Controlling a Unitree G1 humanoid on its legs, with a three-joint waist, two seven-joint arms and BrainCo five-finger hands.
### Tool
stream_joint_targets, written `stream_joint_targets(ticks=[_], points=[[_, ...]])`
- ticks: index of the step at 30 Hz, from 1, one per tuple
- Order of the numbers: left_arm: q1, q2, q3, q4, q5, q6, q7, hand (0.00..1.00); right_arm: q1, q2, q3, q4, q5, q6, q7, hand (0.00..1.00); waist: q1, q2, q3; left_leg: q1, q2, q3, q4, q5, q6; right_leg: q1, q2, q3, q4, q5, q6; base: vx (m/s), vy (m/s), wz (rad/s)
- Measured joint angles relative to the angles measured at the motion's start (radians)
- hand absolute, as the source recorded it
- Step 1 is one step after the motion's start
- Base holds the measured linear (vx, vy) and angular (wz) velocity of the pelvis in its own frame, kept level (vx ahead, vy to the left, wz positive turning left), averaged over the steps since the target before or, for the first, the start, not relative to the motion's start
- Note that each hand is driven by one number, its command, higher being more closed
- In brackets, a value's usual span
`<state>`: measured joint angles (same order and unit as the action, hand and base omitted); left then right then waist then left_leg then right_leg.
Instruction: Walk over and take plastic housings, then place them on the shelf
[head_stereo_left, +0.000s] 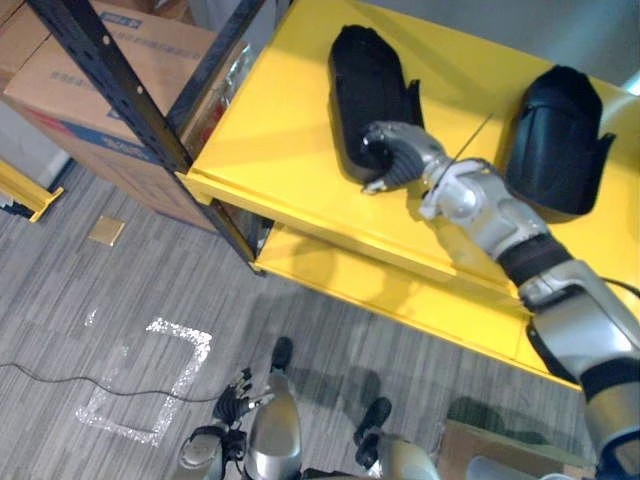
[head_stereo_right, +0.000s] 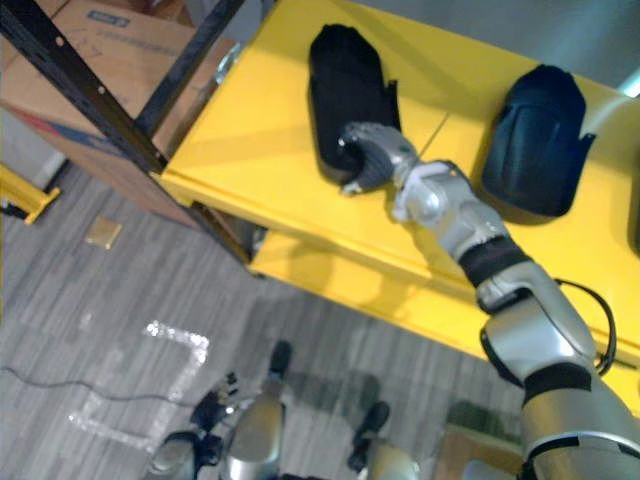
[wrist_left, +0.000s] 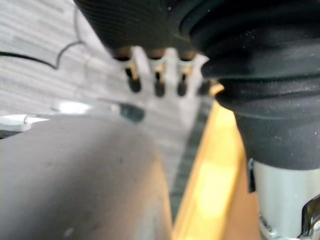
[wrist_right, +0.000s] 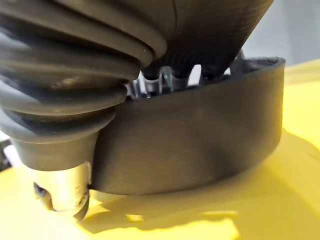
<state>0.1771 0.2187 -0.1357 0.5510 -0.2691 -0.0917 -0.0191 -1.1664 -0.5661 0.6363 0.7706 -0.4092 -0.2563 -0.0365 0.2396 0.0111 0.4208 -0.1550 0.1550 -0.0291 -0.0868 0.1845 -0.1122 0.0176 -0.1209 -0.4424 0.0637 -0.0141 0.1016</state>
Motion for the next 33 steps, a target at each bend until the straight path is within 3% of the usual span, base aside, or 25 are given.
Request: stream_joint_targets(ticks=[9,16,25,30,31,33], points=[[0.002,0.0,0.0,-0.016,-0.011,0.0,0.01,0.0,-0.022,0.035,-0.016,0.001,-0.007,0.0,-0.029,1.0,0.016,0.0,0.021,-0.006,0.0,-0.02,0.0,-0.001,0.002,-0.006,-0.004,-0.02,0.033,-0.023,-0.003,0.0,-0.017,0.06],[0.006,0.0,0.001,-0.016,-0.038,0.0,0.016,0.0,-0.046,0.057,-0.004,0.001,-0.006,0.037,-0.03,1.0,0.023,-0.001,0.021,-0.017,0.0,-0.025,0.004,0.001,0.002,-0.018,-0.005,-0.023,0.046,-0.03,-0.003,0.0,-0.005,0.01],[0.015,-0.002,0.0,-0.022,-0.04,0.0,0.018,0.0,-0.051,0.12,0.006,-0.005,-0.001,0.171,-0.082,1.0,0.029,-0.003,0.022,-0.012,0.002,-0.025,0.004,0.0,0.003,-0.021,-0.007,-0.023,0.067,-0.044,-0.003,0.0,0.0,0.0],[0.016,-0.002,0.0,-0.029,-0.04,0.007,0.028,0.0,-0.052,0.163,-0.013,-0.019,-0.004,0.286,-0.114,1.0,0.034,-0.011,0.026,-0.01,0.004,-0.022,0.004,0.0,0.004,-0.025,-0.009,-0.022,0.076,-0.046,-0.005,0.0,-0.003,-0.01],[0.016,-0.002,-0.001,-0.034,-0.04,0.008,0.039,0.0,-0.053,0.184,-0.028,-0.02,-0.009,0.332,-0.125,1.0,0.036,-0.012,0.026,-0.011,0.004,-0.018,0.004,0.0,0.004,-0.032,-0.012,-0.018,0.084,-0.048,-0.005,0.0,-0.012,-0.06],[0.016,-0.003,-0.003,-0.042,-0.04,0.009,0.043,0.0,-0.055,0.195,-0.029,-0.022,-0.01,0.366,-0.14,1.0,0.036,-0.012,0.026,-0.011,0.003,-0.015,0.004,0.001,0.005,-0.035,-0.014,-0.016,0.087,-0.048,-0.005,0.0,-0.011,-0.05]])
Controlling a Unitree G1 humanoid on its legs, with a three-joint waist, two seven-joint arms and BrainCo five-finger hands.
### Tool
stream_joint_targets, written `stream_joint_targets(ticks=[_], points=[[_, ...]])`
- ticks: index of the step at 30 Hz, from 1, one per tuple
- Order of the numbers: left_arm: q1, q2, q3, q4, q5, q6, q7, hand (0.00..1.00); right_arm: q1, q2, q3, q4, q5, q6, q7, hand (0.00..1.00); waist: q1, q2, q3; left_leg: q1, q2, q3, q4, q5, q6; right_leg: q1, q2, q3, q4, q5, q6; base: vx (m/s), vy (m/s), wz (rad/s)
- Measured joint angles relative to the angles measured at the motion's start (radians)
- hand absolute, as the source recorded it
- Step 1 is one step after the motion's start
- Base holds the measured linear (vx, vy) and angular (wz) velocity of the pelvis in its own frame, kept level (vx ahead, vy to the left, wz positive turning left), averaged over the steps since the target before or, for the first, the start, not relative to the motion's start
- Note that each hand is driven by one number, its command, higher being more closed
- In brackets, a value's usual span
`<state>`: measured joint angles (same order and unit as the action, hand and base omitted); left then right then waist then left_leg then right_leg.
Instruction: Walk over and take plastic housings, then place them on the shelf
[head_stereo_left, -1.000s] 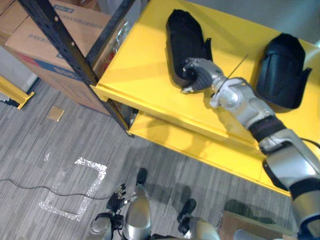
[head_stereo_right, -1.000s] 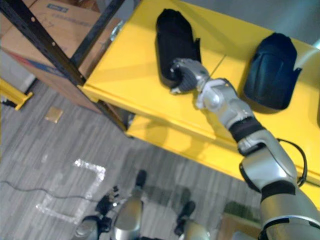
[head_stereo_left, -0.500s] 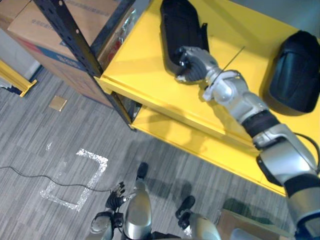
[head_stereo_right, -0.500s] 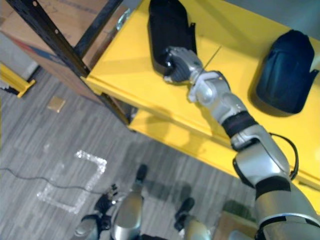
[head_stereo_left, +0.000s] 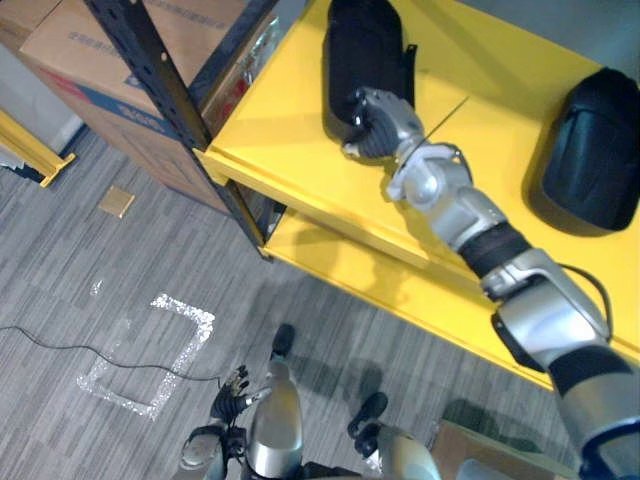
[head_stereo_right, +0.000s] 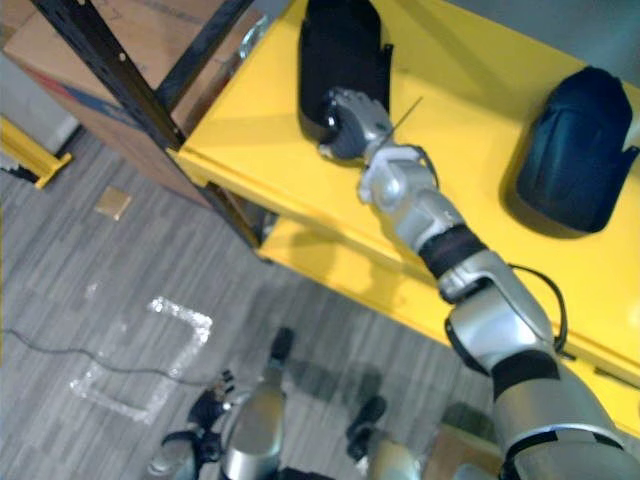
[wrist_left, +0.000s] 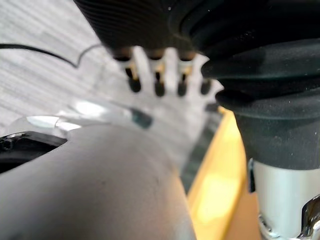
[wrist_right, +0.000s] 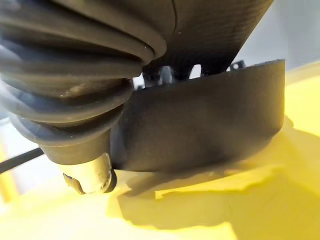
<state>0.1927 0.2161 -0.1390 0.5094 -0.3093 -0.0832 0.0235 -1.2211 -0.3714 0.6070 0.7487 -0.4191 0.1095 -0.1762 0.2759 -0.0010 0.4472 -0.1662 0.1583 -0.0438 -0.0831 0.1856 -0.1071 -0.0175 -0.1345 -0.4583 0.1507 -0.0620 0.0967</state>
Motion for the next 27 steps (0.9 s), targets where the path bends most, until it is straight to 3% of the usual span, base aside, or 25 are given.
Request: stream_joint_targets(ticks=[2,10,14,21,27], points=[[0.0,0.0,-0.002,-0.012,-0.006,0.002,0.005,0.0,0.0,0.024,-0.023,-0.006,-0.025,0.059,-0.001,1.0,0.0,-0.004,0.002,0.006,0.0,0.006,0.0,0.0,0.0,0.0,-0.002,0.006,0.004,0.0,0.0,-0.01,-0.017,-0.06],[0.001,0.01,-0.001,-0.032,-0.007,0.022,0.019,0.0,0.0,0.053,-0.068,0.002,-0.067,0.182,0.0,1.0,-0.007,-0.028,0.014,0.025,-0.001,0.041,-0.004,-0.002,0.004,-0.003,-0.01,0.035,0.012,0.002,0.003,-0.02,-0.014,-0.11],[0.0,0.011,-0.001,-0.038,-0.007,0.029,0.02,0.0,0.0,0.053,-0.077,0.007,-0.067,0.171,0.0,1.0,-0.018,-0.033,0.017,0.025,-0.004,0.059,-0.004,-0.002,0.005,-0.015,-0.015,0.053,0.012,0.007,0.01,0.0,-0.012,-0.11],[0.0,0.014,0.001,-0.038,-0.006,0.031,0.021,0.0,0.014,0.053,-0.098,0.004,-0.069,0.054,0.003,1.0,-0.027,-0.037,0.019,0.032,-0.004,0.088,-0.004,0.001,0.0,-0.015,-0.015,0.072,-0.003,0.024,0.013,0.01,-0.015,-0.08],[0.0,0.019,0.001,-0.031,-0.005,0.03,0.027,0.0,0.054,0.061,-0.048,-0.091,-0.084,0.041,0.043,1.0,-0.048,-0.037,0.019,0.038,0.0,0.101,-0.004,-0.005,0.009,-0.003,-0.008,0.078,-0.036,0.044,0.014,-0.01,-0.013,-0.07]])
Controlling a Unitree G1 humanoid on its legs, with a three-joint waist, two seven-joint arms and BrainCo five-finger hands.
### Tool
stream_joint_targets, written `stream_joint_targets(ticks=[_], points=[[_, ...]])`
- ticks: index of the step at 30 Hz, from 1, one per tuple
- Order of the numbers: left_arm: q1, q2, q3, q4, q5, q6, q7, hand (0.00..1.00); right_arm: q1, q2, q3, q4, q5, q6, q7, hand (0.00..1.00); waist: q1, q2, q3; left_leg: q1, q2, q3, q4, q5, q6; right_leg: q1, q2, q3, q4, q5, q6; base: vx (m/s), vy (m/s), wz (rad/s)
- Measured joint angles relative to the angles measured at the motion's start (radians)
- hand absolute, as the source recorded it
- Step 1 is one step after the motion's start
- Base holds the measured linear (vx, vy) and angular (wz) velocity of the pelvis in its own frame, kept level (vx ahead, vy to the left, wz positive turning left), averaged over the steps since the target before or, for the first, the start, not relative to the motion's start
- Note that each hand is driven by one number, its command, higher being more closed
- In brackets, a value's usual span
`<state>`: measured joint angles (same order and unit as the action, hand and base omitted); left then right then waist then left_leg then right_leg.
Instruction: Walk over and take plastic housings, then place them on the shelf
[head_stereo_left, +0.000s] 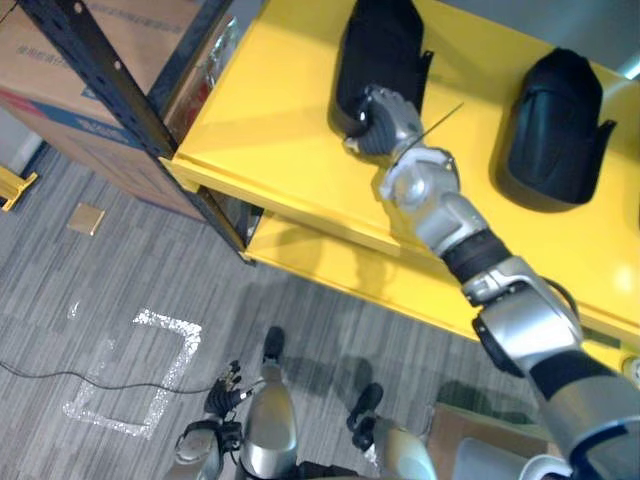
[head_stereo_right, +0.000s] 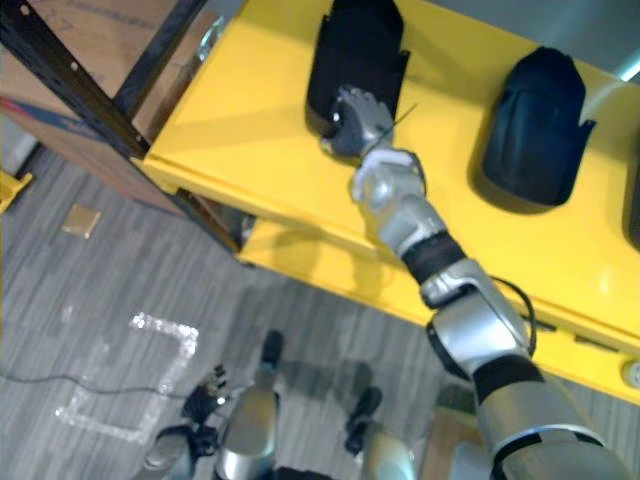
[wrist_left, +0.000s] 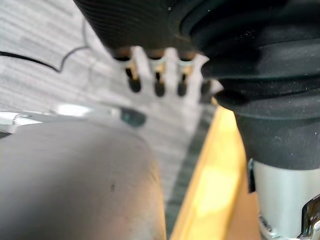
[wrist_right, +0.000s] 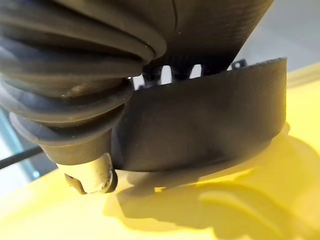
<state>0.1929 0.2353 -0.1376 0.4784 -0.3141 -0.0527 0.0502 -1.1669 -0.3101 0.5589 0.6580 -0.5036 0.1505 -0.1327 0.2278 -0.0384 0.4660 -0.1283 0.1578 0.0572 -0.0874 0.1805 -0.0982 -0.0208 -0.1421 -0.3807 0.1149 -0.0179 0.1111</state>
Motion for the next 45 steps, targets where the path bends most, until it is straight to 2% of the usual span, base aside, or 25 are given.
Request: stream_joint_targets(ticks=[1,5,10,15,22,27,33,37,40,42,43,45], points=[[0.0,0.0,0.0,0.003,0.0,-0.002,0.002,0.0,0.01,0.006,0.015,-0.017,0.0,0.01,0.0,0.0,-0.001,-0.001,0.0,0.004,0.0,0.0,0.0,-0.001,0.0,0.008,0.002,0.0,-0.009,0.003,-0.001,0.0,0.0,0.0],[-0.001,0.001,0.0,0.011,0.0,-0.007,0.008,0.0,0.012,0.021,0.021,-0.022,0.011,0.05,0.01,0.0,-0.002,-0.003,-0.002,0.005,0.0,-0.001,0.0,-0.001,0.001,0.015,0.005,-0.001,-0.022,0.003,0.0,0.0,0.0,0.0],[-0.001,0.004,0.0,0.015,0.001,-0.01,0.008,0.0,0.013,0.024,0.017,-0.017,0.061,0.04,0.013,0.0,-0.002,-0.009,-0.005,0.004,-0.001,-0.006,0.0,-0.001,0.0,0.017,0.005,-0.004,-0.022,0.003,0.0,0.01,-0.007,0.01],[-0.002,0.004,0.0,0.016,0.007,-0.01,0.008,0.0,0.05,0.046,0.015,-0.009,0.058,-0.036,-0.157,0.0,-0.004,-0.009,-0.005,0.002,-0.001,-0.009,0.001,0.003,-0.005,0.017,0.006,-0.005,-0.022,0.004,0.001,0.0,0.0,0.0],[-0.004,0.004,0.0,0.02,0.008,-0.012,0.008,0.0,0.068,0.075,-0.007,-0.03,0.059,-0.066,-0.302,0.0,-0.005,-0.009,-0.005,0.003,0.0,-0.009,0.001,0.005,-0.008,0.018,0.006,-0.005,-0.022,0.006,0.0,0.0,0.0,0.0],[-0.008,0.007,0.0,0.045,0.009,-0.019,0.008,0.0,0.088,0.091,-0.037,-0.101,0.058,-0.055,-0.308,0.0,-0.021,-0.011,-0.007,0.005,0.0,-0.008,0.001,0.006,-0.009,0.02,0.007,-0.004,-0.022,0.009,-0.001,0.0,-0.003,-0.01],[-0.007,0.01,-0.005,0.064,0.01,-0.023,0.008,0.0,0.129,0.099,-0.068,-0.122,0.081,0.056,-0.281,0.0,-0.027,-0.015,-0.032,0.009,0.003,0.003,0.004,0.006,-0.01,0.02,0.011,0.008,-0.035,0.021,-0.003,0.0,-0.004,-0.05],[-0.007,0.009,-0.005,0.076,0.011,-0.031,0.008,0.0,0.134,0.099,-0.076,-0.123,0.119,0.024,-0.287,0.0,-0.034,-0.014,-0.033,0.022,0.005,0.017,0.004,0.006,-0.01,0.024,0.012,0.025,-0.038,0.027,-0.002,-0.01,-0.003,-0.12],[-0.007,0.009,-0.007,0.096,0.016,-0.033,0.008,0.0,0.154,0.1,-0.098,-0.192,0.189,0.012,-0.305,0.0,-0.049,-0.012,-0.05,0.023,0.005,0.021,0.004,0.006,-0.01,0.024,0.012,0.028,-0.042,0.03,-0.002,-0.01,-0.001,-0.03],[-0.005,0.009,-0.016,0.103,0.016,-0.032,0.013,0.0,0.189,0.1,-0.136,-0.231,0.35,0.018,-0.321,0.0,-0.052,-0.01,-0.075,0.024,0.005,0.024,0.004,0.006,-0.01,0.024,0.012,0.03,-0.043,0.03,-0.002,0.0,0.0,0.0],[-0.005,0.009,-0.02,0.103,0.016,-0.033,0.014,0.0,0.197,0.1,-0.147,-0.231,0.394,0.019,-0.329,0.0,-0.052,-0.008,-0.081,0.024,0.005,0.024,0.004,0.006,-0.01,0.024,0.012,0.03,-0.043,0.03,-0.002,0.0,0.0,0.0],[-0.005,0.007,-0.024,0.102,0.016,-0.032,0.015,0.0,0.226,0.1,-0.186,-0.233,0.531,0.005,-0.33,0.0,-0.054,-0.005,-0.089,0.028,0.006,0.028,0.004,0.006,-0.01,0.024,0.012,0.034,-0.043,0.03,-0.002,-0.01,-0.009,-0.08]])
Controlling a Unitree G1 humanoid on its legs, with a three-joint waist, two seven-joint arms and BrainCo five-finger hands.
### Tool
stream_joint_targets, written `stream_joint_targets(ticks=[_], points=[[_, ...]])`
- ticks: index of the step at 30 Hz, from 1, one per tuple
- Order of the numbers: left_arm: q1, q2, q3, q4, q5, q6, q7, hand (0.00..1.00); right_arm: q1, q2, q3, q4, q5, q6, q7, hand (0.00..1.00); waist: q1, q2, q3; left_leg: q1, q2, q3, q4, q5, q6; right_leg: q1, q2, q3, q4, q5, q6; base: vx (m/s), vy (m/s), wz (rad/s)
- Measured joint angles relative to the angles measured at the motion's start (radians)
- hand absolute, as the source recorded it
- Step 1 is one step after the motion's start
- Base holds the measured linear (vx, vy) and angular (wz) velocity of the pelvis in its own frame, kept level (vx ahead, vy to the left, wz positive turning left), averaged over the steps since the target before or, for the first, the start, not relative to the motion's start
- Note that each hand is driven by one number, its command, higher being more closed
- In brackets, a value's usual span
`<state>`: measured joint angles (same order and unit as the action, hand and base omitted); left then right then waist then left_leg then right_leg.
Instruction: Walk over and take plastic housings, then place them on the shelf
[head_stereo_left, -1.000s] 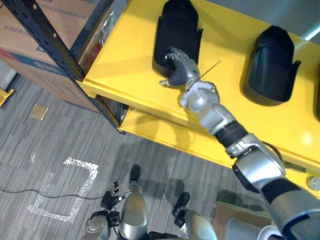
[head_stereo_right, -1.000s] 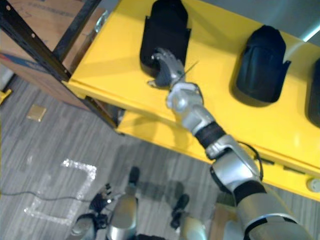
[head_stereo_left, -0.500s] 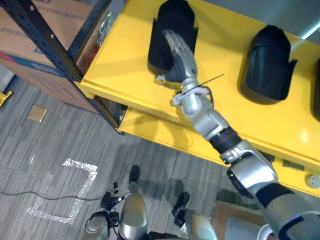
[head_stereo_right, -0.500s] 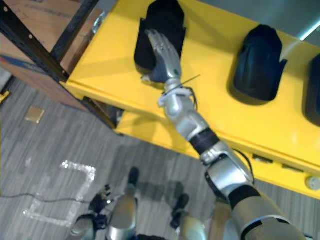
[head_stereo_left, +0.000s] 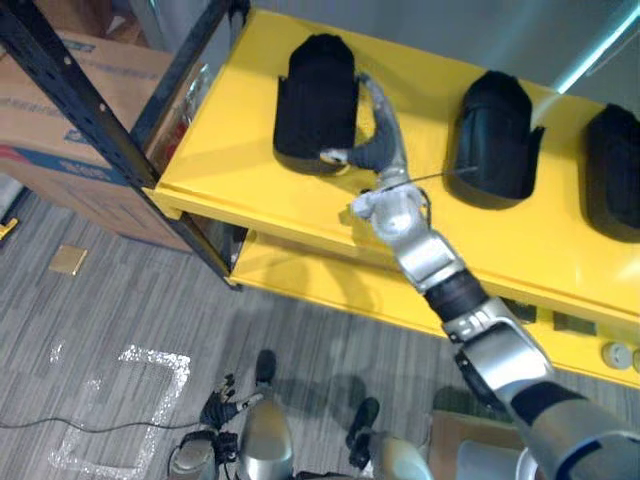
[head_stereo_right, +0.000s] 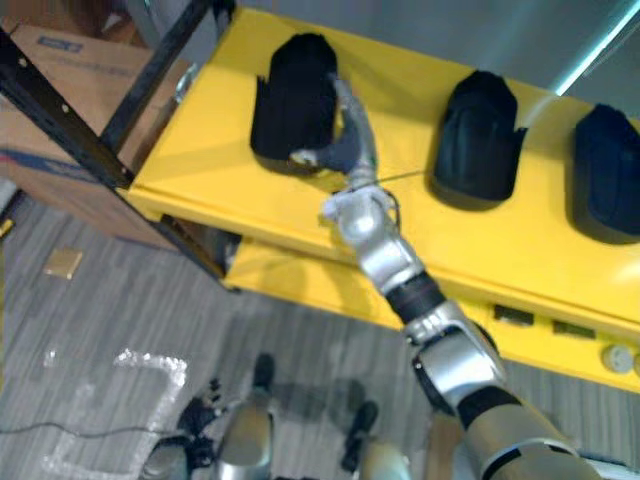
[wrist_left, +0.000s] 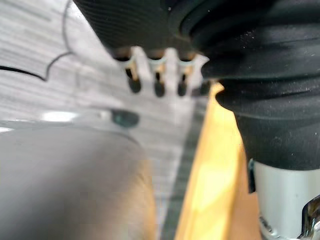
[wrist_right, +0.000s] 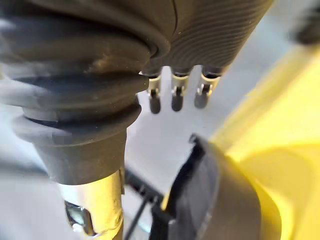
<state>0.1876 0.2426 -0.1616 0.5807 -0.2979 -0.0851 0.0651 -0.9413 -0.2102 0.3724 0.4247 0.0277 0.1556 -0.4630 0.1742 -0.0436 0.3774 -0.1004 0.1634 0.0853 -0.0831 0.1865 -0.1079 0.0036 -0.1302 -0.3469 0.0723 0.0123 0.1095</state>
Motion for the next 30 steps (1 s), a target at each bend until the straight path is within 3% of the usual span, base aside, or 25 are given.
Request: stream_joint_targets(ticks=[3,9,17,23,27,30], points=[[0.002,0.001,0.001,0.0,0.0,0.003,0.0,0.0,0.029,0.004,-0.013,-0.006,0.133,-0.03,0.049,0.0,-0.011,0.0,0.0,0.006,0.001,0.008,0.0,0.0,0.0,0.0,0.0,0.01,0.001,0.0,0.0,-0.03,-0.004,-0.09],[0.003,0.0,0.003,-0.005,0.0,0.007,-0.002,0.0,0.074,0.031,-0.016,-0.021,0.372,-0.028,0.259,0.0,-0.024,0.004,0.002,0.011,0.0,0.015,0.0,-0.006,0.008,-0.001,-0.002,0.016,0.005,0.0,0.0,-0.01,-0.001,-0.03],[0.003,-0.008,0.004,-0.012,-0.001,0.012,0.001,0.0,0.085,0.043,0.02,-0.029,0.435,0.037,0.44,0.0,-0.024,0.016,0.009,0.011,-0.004,0.015,0.0,-0.007,0.009,-0.001,-0.007,0.016,0.007,0.0,0.001,0.0,0.0,0.0],[0.003,-0.02,0.002,-0.022,-0.003,0.016,0.011,0.0,0.083,0.043,0.024,-0.037,0.461,0.033,0.444,0.0,-0.025,0.037,0.021,0.01,-0.007,0.014,0.0,-0.009,0.011,-0.002,-0.01,0.016,0.009,-0.003,-0.001,0.0,0.0,0.0],[0.003,-0.02,0.001,-0.023,-0.007,0.02,0.014,0.0,0.072,0.044,0.023,0.006,0.447,-0.007,0.422,0.0,-0.025,0.039,0.022,0.008,-0.008,0.011,-0.003,-0.009,0.011,-0.002,-0.011,0.013,0.01,-0.005,-0.001,0.0,0.0,0.0],[0.003,-0.021,0.001,-0.023,-0.007,0.018,0.015,0.0,0.065,0.044,0.019,0.028,0.368,-0.041,0.379,0.0,-0.024,0.04,0.022,0.006,-0.009,0.006,-0.004,-0.008,0.011,-0.002,-0.013,0.007,0.012,-0.007,-0.003,0.0,0.0,0.06]])
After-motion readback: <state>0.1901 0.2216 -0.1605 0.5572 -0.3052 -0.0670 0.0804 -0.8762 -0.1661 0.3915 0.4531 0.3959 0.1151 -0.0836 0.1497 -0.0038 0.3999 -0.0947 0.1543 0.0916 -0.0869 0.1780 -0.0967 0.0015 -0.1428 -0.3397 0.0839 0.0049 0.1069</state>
